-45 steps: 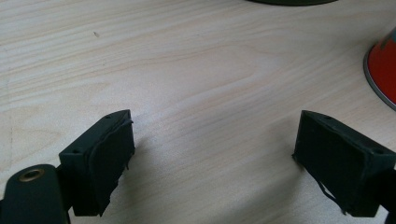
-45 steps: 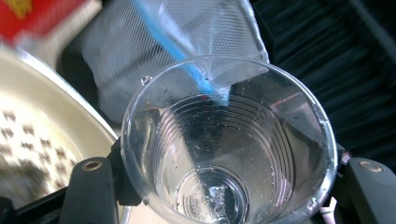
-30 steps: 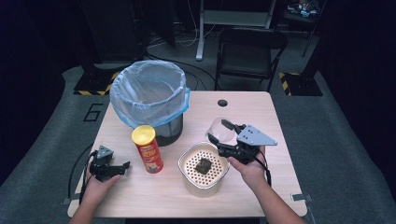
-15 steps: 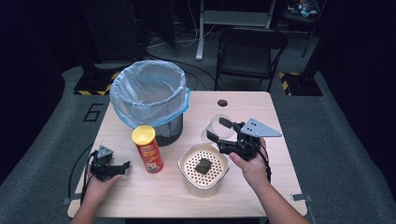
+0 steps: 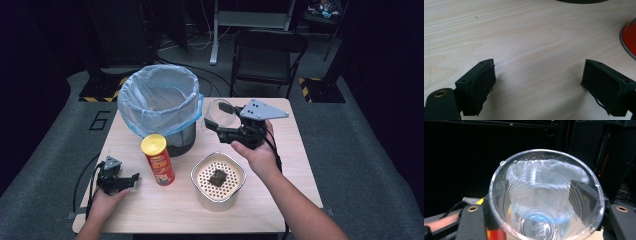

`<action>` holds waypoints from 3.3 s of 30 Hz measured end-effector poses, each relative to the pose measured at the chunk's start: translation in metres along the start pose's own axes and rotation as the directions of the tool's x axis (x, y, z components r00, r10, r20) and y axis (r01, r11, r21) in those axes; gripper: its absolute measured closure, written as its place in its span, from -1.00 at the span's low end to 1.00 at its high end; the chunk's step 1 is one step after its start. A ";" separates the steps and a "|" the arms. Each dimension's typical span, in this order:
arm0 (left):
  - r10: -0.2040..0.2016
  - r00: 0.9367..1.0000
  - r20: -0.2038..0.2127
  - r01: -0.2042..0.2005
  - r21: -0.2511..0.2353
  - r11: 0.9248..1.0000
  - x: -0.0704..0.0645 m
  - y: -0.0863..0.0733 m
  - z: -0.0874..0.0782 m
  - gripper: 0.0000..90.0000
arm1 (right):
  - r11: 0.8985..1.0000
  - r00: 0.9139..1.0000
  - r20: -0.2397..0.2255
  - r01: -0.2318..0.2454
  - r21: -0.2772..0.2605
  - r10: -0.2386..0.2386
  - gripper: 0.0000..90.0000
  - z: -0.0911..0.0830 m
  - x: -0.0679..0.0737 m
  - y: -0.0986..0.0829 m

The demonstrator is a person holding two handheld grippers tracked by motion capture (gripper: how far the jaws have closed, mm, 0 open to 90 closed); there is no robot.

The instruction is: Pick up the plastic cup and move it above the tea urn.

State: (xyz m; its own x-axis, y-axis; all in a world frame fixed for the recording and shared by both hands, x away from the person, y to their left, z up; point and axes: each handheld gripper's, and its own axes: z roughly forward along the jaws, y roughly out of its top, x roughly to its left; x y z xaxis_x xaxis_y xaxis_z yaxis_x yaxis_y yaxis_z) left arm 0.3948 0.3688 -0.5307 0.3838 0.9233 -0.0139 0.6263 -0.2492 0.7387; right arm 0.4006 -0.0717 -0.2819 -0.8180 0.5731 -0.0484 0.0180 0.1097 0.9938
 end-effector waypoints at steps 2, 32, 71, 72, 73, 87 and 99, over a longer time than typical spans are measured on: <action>-0.001 1.000 -0.003 0.001 -0.006 1.000 0.000 0.000 0.000 -0.75 | 1.000 1.000 -0.004 -0.018 0.007 0.018 -0.28 0.009 0.000 0.008; 0.011 1.000 0.006 -0.011 -0.003 1.000 0.000 0.001 0.000 -0.75 | 0.995 0.998 -0.006 -0.056 0.083 0.056 -0.31 0.123 0.002 0.046; -0.026 0.999 0.025 0.027 -0.005 1.000 -0.001 -0.001 -0.003 -0.76 | 0.958 0.990 0.113 -0.107 0.264 0.080 -0.75 0.218 -0.013 0.043; -0.032 0.999 0.029 0.032 -0.004 0.999 0.000 -0.001 -0.003 -0.76 | 0.958 0.991 0.110 -0.107 0.267 0.080 -0.80 0.219 -0.012 0.043; -0.042 0.999 0.032 0.043 -0.007 0.999 0.000 -0.001 -0.004 -0.76 | 0.958 0.992 0.106 -0.100 0.268 0.074 -0.86 0.219 -0.012 0.043; -0.138 0.984 0.114 0.145 -0.052 0.988 0.008 0.001 -0.011 -0.75 | 0.980 0.996 0.091 -0.024 0.200 0.006 -0.61 0.176 -0.004 0.055; -0.125 0.985 0.121 0.133 -0.061 0.989 0.001 0.007 -0.021 -0.72 | 0.984 0.995 0.095 0.009 0.176 -0.026 -0.42 0.130 -0.003 0.043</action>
State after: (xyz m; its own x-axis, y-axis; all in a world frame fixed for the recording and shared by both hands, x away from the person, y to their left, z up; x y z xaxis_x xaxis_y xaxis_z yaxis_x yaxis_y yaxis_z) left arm 0.3857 0.3737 -0.5114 0.3819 0.9049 -0.1879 0.6296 -0.1059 0.7697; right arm 0.4790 0.0371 -0.2522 -0.7602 0.6443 -0.0834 0.1118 0.2562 0.9601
